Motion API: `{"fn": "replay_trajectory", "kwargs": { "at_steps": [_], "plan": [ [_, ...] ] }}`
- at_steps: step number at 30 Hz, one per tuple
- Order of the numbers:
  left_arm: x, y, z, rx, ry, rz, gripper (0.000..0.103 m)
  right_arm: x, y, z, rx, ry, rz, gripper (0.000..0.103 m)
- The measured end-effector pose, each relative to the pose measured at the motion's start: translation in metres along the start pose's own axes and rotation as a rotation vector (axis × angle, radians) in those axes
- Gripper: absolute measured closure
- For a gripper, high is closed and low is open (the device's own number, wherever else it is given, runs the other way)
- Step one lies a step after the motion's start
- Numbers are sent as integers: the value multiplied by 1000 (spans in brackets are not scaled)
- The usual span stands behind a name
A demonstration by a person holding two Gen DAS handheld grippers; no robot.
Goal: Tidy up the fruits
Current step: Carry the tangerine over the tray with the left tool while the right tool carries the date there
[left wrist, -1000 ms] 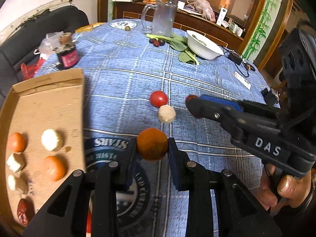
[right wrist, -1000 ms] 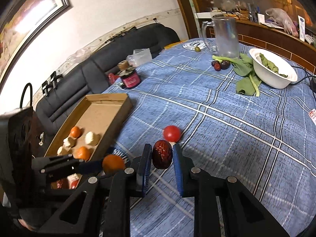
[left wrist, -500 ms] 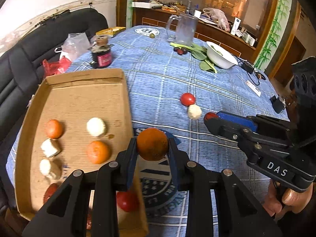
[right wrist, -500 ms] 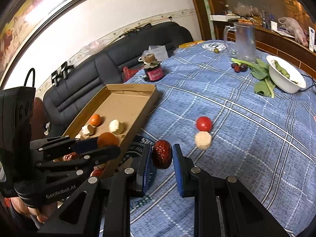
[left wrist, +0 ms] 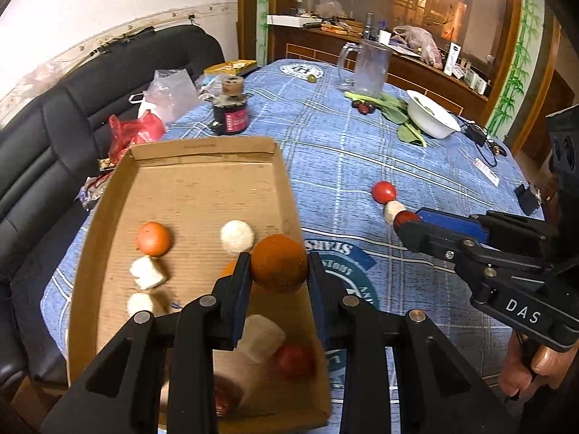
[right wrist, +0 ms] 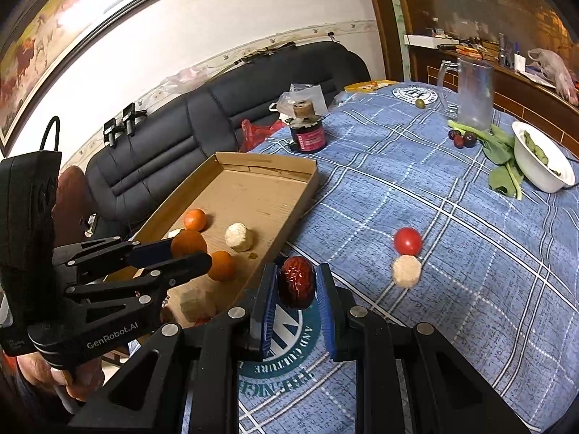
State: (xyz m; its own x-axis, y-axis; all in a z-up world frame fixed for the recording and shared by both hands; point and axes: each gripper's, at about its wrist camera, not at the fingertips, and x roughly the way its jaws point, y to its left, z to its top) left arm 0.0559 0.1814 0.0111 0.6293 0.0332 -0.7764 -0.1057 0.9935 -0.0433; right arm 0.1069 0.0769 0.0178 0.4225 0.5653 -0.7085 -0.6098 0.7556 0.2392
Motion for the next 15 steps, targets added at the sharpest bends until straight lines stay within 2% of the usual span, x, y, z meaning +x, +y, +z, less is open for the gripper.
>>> {"fn": "replay_trajectory", "kwargs": {
  "at_steps": [5,15],
  "plan": [
    [-1,13,2,-2,-12,36,76,7,8,6,-16,1,9,82],
    [6,50,14,-47,-5,52,75,34,27,30,-64,1,41,82]
  ]
}}
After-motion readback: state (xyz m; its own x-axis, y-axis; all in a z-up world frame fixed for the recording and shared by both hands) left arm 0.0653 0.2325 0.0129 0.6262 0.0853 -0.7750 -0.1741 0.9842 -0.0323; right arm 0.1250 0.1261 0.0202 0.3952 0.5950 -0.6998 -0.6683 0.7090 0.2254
